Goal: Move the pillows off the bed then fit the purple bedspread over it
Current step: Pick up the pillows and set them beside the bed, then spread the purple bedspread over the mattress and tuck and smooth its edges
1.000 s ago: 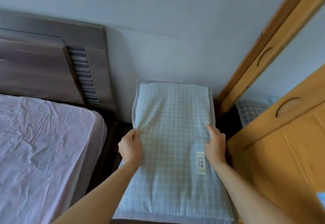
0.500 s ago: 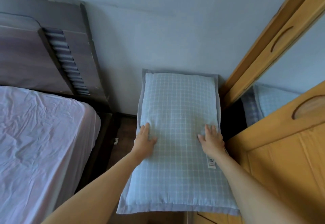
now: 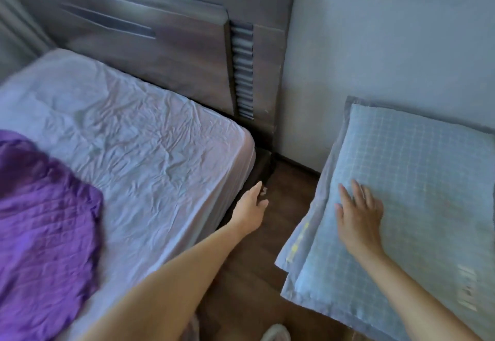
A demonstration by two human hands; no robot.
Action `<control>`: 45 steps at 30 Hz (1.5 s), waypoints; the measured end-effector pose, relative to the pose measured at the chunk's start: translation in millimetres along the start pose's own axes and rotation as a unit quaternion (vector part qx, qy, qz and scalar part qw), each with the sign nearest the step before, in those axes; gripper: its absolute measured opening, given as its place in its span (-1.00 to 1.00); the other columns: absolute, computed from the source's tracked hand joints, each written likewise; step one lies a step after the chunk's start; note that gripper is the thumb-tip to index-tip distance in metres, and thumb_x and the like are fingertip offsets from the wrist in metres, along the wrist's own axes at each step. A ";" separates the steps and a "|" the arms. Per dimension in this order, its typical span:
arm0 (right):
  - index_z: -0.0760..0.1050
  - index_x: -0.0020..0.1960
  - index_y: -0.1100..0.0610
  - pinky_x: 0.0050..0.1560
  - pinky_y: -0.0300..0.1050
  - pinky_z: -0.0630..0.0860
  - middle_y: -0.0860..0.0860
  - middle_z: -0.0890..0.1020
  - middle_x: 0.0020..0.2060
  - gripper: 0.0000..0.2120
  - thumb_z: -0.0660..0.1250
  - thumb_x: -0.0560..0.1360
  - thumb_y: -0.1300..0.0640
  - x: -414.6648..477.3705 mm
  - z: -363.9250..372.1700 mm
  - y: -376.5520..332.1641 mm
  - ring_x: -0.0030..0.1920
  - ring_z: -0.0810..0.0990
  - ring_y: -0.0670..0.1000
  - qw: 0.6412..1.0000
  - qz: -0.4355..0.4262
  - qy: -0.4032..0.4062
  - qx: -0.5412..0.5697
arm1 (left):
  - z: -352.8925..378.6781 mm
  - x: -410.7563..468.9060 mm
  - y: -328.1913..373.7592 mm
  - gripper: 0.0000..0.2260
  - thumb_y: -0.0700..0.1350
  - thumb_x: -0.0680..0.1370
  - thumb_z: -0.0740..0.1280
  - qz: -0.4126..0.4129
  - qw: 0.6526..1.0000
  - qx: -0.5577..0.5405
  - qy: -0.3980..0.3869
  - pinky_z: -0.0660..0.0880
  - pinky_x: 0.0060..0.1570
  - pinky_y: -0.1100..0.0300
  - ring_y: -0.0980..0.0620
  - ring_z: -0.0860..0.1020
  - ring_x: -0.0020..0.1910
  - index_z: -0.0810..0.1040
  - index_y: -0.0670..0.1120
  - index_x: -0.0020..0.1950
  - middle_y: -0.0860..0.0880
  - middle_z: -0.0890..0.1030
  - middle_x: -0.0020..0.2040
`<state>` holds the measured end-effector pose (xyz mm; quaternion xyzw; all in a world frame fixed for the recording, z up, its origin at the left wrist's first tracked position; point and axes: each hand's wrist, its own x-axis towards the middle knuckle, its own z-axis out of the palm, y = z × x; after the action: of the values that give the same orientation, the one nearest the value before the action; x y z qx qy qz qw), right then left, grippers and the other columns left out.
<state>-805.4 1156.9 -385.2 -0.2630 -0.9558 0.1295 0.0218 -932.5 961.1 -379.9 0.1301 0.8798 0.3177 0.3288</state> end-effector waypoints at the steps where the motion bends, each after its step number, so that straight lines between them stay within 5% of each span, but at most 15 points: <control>1: 0.52 0.20 0.26 0.09 0.38 0.39 0.30 0.51 0.23 -0.54 0.04 0.48 0.05 2.3 10.4 -33.3 0.22 0.45 0.31 0.999 -0.040 0.010 0.014 | -24.4 -5.4 -27.8 -0.52 -0.04 0.63 0.13 -0.025 0.999 0.003 0.022 0.21 0.41 0.11 -0.03 0.23 0.46 0.08 0.02 0.54 0.01 0.23 0.49; 8: 0.52 0.21 0.26 0.14 0.33 0.39 0.28 0.49 0.26 -0.53 0.02 0.52 0.03 -11.6 83.2 -200.5 0.28 0.41 0.30 0.980 -0.186 -0.047 0.044 | -138.3 -39.7 -208.3 -0.56 -0.08 0.63 0.16 -0.179 0.975 0.008 0.134 0.26 0.33 0.09 -0.08 0.29 0.43 0.19 -0.04 0.50 -0.09 0.30 0.47; 16: 0.51 0.22 0.20 0.15 0.27 0.45 0.24 0.47 0.28 -0.59 0.06 0.54 0.03 -50.8 192.5 -350.7 0.32 0.38 0.26 0.954 -0.254 -0.159 0.009 | -197.0 -77.6 -401.6 -0.65 -0.10 0.55 0.25 -0.317 0.934 0.048 0.157 0.43 0.15 -0.03 -0.17 0.46 0.23 0.39 -0.10 0.32 -0.17 0.52 0.26; 22: 0.57 0.13 0.16 0.10 0.20 0.51 0.18 0.55 0.22 -0.61 0.51 0.33 0.14 -79.9 274.7 -424.1 0.29 0.38 0.19 0.936 -0.273 -0.224 0.002 | -207.2 -53.7 -490.3 -0.60 -0.10 0.51 0.27 -0.353 0.922 0.044 0.150 0.39 0.10 0.00 -0.18 0.41 0.26 0.34 -0.14 0.33 -0.18 0.48 0.27; 25: 0.59 0.10 0.12 0.06 0.16 0.53 0.16 0.58 0.18 -0.76 0.27 0.53 0.04 -89.6 307.6 -444.9 0.25 0.42 0.17 0.936 -0.271 -0.225 -0.002 | -209.7 -25.4 -510.9 -0.50 -0.04 0.55 0.25 -0.317 0.935 0.080 0.138 0.35 0.22 -0.08 -0.24 0.27 0.37 0.20 -0.18 0.42 -0.19 0.28 0.43; 28: 0.61 0.07 0.10 0.03 0.13 0.55 0.15 0.59 0.16 -0.50 -0.09 0.60 -0.03 -94.9 330.8 -457.7 0.23 0.45 0.16 0.931 -0.247 -0.269 -0.007 | -211.7 -4.3 -523.0 -0.48 0.00 0.57 0.21 -0.340 0.925 0.125 0.114 0.37 0.20 -0.10 -0.29 0.18 0.42 0.13 -0.14 0.45 -0.17 0.14 0.50; 32: 0.63 0.05 0.11 -0.05 0.10 0.57 0.14 0.61 0.13 -0.26 -0.34 0.62 -0.06 -91.9 345.8 -470.7 0.19 0.49 0.17 0.928 -0.228 -0.294 -0.009 | -222.3 -0.5 -524.4 -0.83 -0.20 0.56 0.13 -0.335 0.905 0.209 0.161 0.42 -0.14 0.00 -0.19 0.47 0.18 0.33 -0.12 0.15 -0.13 0.49 0.16; 35: 0.63 0.06 0.13 -0.03 0.08 0.57 0.15 0.62 0.12 -0.26 -0.33 0.62 -0.07 -82.1 343.7 -483.1 0.13 0.59 0.20 0.927 -0.219 -0.304 0.007 | -232.2 -1.5 -513.1 -0.88 -0.19 0.57 0.09 -0.315 0.915 0.160 0.196 0.33 -0.21 0.04 -0.23 0.55 0.00 0.33 -0.13 0.09 -0.17 0.59 0.00; 40: 0.42 0.34 0.26 0.31 0.07 0.34 0.23 0.47 0.30 -0.28 -0.22 0.58 -0.23 -56.2 344.6 -499.6 0.31 0.43 0.23 0.918 -0.167 -0.318 0.168 | -222.5 4.4 -469.7 -0.89 -0.17 0.58 0.16 -0.231 0.937 0.022 0.261 0.39 -0.17 -0.01 -0.30 0.54 -0.08 0.38 -0.15 0.08 -0.25 0.61 -0.10; 42: 0.27 0.43 0.25 0.39 -0.08 0.17 0.18 0.35 0.40 -0.47 -0.03 0.63 -0.08 -38.5 337.1 -503.5 0.41 0.30 0.13 0.907 -0.132 -0.338 0.215 | -215.5 6.8 -453.3 -0.99 -0.20 0.57 0.18 -0.197 0.939 -0.025 0.281 0.44 -0.17 -0.04 -0.30 0.53 -0.14 0.37 -0.12 -0.02 -0.22 0.61 -0.18; 45: 0.20 0.47 0.23 0.38 -0.20 0.14 0.16 0.30 0.44 -0.54 0.10 0.63 0.07 -10.4 326.8 -497.7 0.44 0.26 0.06 0.879 -0.046 -0.358 0.312 | -202.6 16.6 -424.3 -0.87 -0.21 0.56 0.21 -0.174 0.938 -0.069 0.293 0.46 -0.18 -0.09 -0.31 0.50 -0.20 0.28 -0.07 -0.13 -0.18 0.58 -0.26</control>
<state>-1079.7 662.2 -571.4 -0.1339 -0.8193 0.5055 -0.2351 -1087.4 548.2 -543.7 -0.1468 0.9222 0.3391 0.1144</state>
